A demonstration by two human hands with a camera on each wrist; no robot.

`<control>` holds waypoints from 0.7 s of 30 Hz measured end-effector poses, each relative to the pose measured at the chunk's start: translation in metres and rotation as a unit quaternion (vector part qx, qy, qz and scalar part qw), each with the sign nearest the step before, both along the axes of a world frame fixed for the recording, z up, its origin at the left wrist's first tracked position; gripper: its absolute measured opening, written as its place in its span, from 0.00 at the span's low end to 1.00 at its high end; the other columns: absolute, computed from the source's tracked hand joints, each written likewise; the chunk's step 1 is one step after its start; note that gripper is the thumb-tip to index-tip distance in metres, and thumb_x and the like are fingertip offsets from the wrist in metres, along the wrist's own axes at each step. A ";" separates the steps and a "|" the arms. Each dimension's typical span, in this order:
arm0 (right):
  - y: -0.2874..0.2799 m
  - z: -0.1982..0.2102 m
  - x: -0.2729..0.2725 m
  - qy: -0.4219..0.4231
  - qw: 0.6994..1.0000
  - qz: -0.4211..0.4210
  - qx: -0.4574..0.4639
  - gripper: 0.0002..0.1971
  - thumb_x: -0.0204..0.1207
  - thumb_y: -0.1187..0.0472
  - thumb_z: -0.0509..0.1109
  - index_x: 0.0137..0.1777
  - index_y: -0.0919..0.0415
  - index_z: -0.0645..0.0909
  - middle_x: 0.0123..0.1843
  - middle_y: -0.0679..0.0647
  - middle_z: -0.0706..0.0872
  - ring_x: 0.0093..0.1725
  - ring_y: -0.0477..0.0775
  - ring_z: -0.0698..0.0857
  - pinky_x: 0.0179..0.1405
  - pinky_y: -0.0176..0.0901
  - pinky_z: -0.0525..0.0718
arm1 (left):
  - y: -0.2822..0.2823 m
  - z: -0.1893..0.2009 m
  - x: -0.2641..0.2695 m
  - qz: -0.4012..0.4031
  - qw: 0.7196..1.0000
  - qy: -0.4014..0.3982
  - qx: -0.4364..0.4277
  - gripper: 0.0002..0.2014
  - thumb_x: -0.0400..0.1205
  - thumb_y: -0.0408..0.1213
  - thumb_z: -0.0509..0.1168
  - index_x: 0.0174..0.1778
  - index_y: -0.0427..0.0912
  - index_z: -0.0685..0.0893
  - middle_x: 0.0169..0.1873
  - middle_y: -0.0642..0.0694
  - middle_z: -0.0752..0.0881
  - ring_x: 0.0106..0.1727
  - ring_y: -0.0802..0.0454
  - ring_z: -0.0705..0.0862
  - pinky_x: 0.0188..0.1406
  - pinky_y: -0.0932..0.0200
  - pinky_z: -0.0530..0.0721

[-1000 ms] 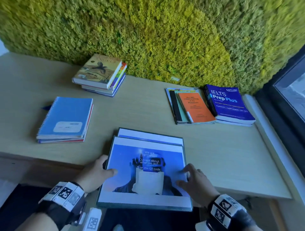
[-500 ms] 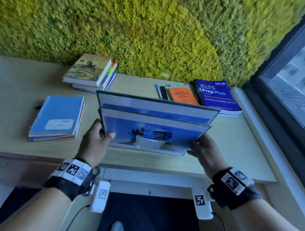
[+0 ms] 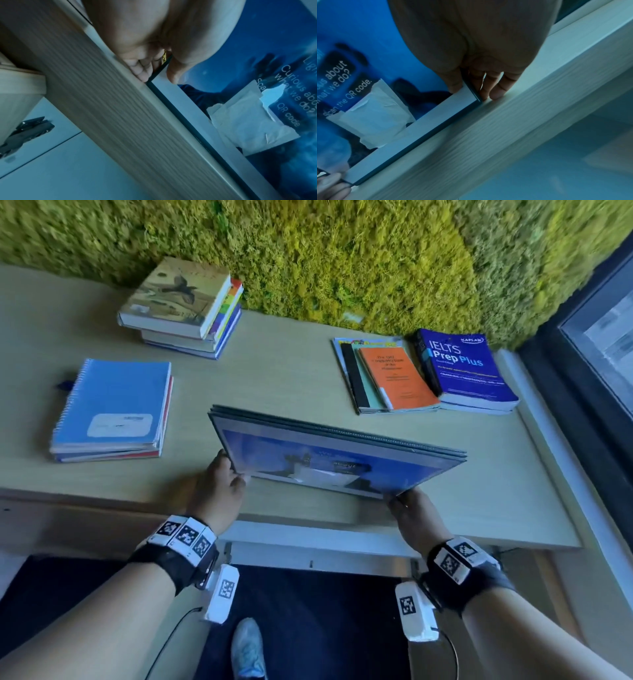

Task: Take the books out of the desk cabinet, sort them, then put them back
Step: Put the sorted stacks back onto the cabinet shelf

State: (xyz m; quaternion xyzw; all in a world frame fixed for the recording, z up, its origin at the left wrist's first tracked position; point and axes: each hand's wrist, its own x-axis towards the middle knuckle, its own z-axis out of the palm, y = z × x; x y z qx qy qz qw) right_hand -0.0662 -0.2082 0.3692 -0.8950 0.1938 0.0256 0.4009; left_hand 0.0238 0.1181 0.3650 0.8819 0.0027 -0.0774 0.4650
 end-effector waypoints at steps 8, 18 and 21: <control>0.003 -0.022 -0.055 -0.007 0.998 0.033 0.057 0.12 0.81 0.46 0.67 0.56 0.52 0.74 0.50 0.54 0.89 0.47 0.62 0.86 0.51 0.68 0.86 | 0.020 -0.014 -0.056 0.006 0.999 -0.013 -0.037 0.07 0.86 0.37 0.66 0.59 0.43 0.80 0.52 0.42 0.89 0.53 0.38 0.86 0.56 0.45 0.84; -0.004 -0.096 -0.241 0.250 0.939 0.066 0.227 0.04 0.90 0.59 0.62 0.59 0.58 0.70 0.53 0.61 0.85 0.28 0.60 0.85 0.20 0.42 0.71 | 0.034 -0.128 -0.285 0.012 0.965 0.263 0.009 0.07 0.89 0.43 0.60 0.59 0.61 0.73 0.52 0.45 0.84 0.27 0.44 0.87 0.33 0.50 0.84; -0.016 -0.103 -0.236 0.301 0.925 0.054 0.227 0.06 0.90 0.58 0.61 0.61 0.59 0.73 0.53 0.60 0.85 0.26 0.56 0.85 0.21 0.40 0.70 | 0.025 -0.144 -0.294 0.009 0.953 0.303 0.018 0.07 0.90 0.43 0.59 0.62 0.55 0.75 0.54 0.46 0.84 0.24 0.46 0.83 0.29 0.55 0.77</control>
